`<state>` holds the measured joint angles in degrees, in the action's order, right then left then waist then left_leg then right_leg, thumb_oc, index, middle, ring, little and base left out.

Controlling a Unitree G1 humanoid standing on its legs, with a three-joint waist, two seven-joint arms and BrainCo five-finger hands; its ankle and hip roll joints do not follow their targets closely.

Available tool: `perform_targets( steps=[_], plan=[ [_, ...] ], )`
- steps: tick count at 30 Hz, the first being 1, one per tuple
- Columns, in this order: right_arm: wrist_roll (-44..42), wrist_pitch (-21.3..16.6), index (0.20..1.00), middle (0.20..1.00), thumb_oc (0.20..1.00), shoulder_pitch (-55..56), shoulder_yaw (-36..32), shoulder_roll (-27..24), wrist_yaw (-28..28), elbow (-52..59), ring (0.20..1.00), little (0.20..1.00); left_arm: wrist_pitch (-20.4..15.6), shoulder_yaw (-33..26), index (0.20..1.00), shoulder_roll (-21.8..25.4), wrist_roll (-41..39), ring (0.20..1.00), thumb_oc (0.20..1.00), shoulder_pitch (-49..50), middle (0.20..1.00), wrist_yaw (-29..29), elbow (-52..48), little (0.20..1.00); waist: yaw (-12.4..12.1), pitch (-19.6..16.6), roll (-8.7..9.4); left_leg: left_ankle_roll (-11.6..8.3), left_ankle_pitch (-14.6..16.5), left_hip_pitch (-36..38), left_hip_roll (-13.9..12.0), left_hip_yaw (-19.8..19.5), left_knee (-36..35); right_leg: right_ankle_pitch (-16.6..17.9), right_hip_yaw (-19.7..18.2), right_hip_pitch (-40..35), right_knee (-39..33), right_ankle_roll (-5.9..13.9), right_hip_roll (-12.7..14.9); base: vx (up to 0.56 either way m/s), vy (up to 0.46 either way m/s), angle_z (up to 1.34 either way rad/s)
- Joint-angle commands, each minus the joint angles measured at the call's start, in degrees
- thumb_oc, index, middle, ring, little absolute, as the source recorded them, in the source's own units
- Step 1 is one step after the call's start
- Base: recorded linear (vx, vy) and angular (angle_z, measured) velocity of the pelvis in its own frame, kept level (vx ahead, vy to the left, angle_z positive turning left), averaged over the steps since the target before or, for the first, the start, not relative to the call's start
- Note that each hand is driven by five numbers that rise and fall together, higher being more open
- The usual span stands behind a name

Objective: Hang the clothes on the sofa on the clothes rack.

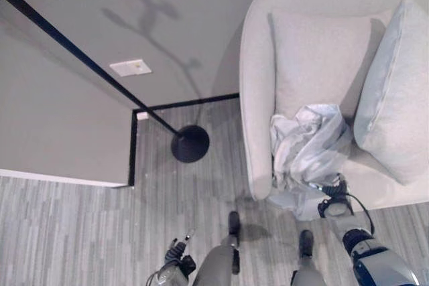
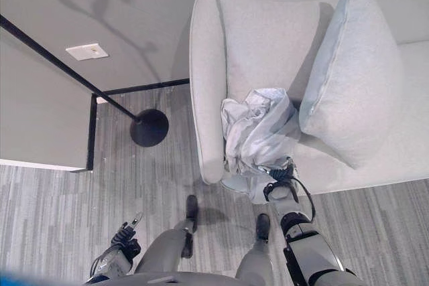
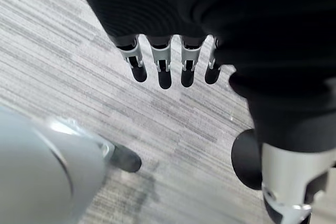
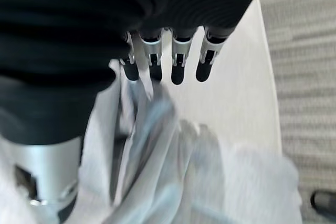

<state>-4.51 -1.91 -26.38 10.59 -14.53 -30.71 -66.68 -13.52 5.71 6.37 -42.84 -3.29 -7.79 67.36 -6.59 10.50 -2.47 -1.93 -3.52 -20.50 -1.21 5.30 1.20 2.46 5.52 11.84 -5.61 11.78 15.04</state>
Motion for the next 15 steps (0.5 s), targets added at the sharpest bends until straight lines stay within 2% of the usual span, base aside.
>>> perform_targets(
  steps=[1,2,5,8,12,15],
  plan=[
    [-4.04,-1.41,1.000,1.000,1.000,-5.76,-0.13,-1.67,-3.39,-4.50,1.000,1.000,-1.78,1.80,1.000,0.67,-4.06,1.000,1.000,-1.31,1.000,-1.26,0.66,1.000,-3.00,1.37,0.40,-1.38,1.95,-10.29,-0.44,-2.96,9.61,3.07,0.55,-2.82,0.61,-0.89,1.98,0.05,0.055,0.18],
    [-4.05,-1.43,1.000,1.000,1.000,-5.78,-0.13,-1.68,-3.39,-4.53,1.000,1.000,-1.78,1.80,1.000,0.67,-4.06,1.000,1.000,-1.32,1.000,-1.27,0.66,1.000,-3.00,1.37,0.39,-1.38,1.98,-10.32,-0.45,-2.96,9.65,3.07,0.54,-2.81,0.61,-0.89,1.98,0.05,0.105,0.17],
    [-7.89,-1.14,1.000,1.000,1.000,-12.76,-1.37,-4.52,-2.91,-10.59,1.000,1.000,-1.77,4.63,1.000,0.76,-4.31,1.000,1.000,-0.48,1.000,-1.04,-0.60,1.000,-5.22,2.65,-2.02,-0.61,3.24,-13.89,1.25,-2.90,12.22,3.40,0.96,-1.53,0.61,-0.35,3.82,0.06,0.146,0.12],
    [-9.48,-0.70,1.000,1.000,1.000,-16.56,-1.14,-5.97,-1.29,-13.13,1.000,1.000,-1.74,5.87,1.000,0.75,-4.48,1.000,1.000,-0.10,1.000,-0.50,-0.64,1.000,-6.43,3.35,-3.32,0.18,4.07,-16.83,2.47,-2.63,13.85,4.11,1.31,-0.01,0.61,0.24,5.41,0.03,0.110,0.11],
    [-10.27,-0.17,1.000,1.000,1.000,-18.76,0.01,-6.26,0.56,-14.52,1.000,1.000,-1.60,6.38,1.000,0.46,-5.41,1.000,1.000,-0.31,1.000,-0.14,-0.06,1.000,-7.04,3.75,-4.00,0.89,5.00,-20.01,3.57,-2.07,15.64,5.12,1.40,1.49,0.61,0.77,6.64,0.03,0.116,0.02],
    [-10.14,0.72,1.000,1.000,1.000,-20.07,1.86,-6.60,3.47,-14.56,1.000,1.000,-1.83,6.82,1.000,0.03,-6.59,1.000,1.000,-0.89,1.000,0.06,-1.10,1.000,-7.45,4.15,-4.51,1.15,7.91,-23.01,4.81,-1.70,18.97,4.78,2.16,1.57,0.61,1.18,7.97,0.10,0.069,-0.03]
  ],
)
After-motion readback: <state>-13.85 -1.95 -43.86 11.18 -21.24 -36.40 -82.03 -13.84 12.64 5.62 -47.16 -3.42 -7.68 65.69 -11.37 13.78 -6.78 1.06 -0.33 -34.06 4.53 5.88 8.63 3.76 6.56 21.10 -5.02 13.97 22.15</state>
